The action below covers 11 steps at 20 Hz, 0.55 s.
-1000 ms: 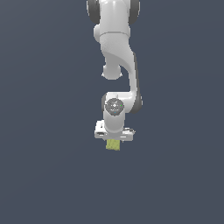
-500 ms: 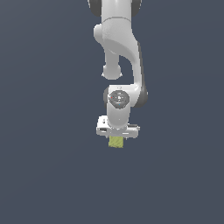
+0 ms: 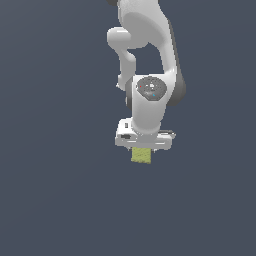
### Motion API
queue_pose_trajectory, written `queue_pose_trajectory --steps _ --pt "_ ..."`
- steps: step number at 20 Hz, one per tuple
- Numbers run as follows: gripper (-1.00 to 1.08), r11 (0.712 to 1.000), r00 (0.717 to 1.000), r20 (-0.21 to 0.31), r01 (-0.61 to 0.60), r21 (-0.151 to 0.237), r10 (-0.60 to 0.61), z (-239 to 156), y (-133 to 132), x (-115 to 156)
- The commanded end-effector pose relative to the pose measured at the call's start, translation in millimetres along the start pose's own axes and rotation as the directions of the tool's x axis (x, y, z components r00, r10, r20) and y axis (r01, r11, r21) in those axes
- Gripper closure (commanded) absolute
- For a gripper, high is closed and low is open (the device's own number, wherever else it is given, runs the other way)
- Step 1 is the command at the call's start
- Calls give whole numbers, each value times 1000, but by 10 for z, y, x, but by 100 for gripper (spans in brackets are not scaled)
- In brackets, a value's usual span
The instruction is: Pick up the object and move it to a goal position.
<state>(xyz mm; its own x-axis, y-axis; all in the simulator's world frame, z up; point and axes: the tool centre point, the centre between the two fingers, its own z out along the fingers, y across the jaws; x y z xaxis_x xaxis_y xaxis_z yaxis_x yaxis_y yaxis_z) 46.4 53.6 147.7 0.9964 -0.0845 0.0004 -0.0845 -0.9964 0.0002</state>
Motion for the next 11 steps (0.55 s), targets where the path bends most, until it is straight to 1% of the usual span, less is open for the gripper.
queue_pose_trajectory --steps 1,6,11 --pt "108 1000 1000 0 -1 0 1 -187 -57 22" --pt "108 1000 1000 0 -1 0 1 -406 -132 57" --pt "108 1000 1000 0 -1 0 1 -476 -156 70"
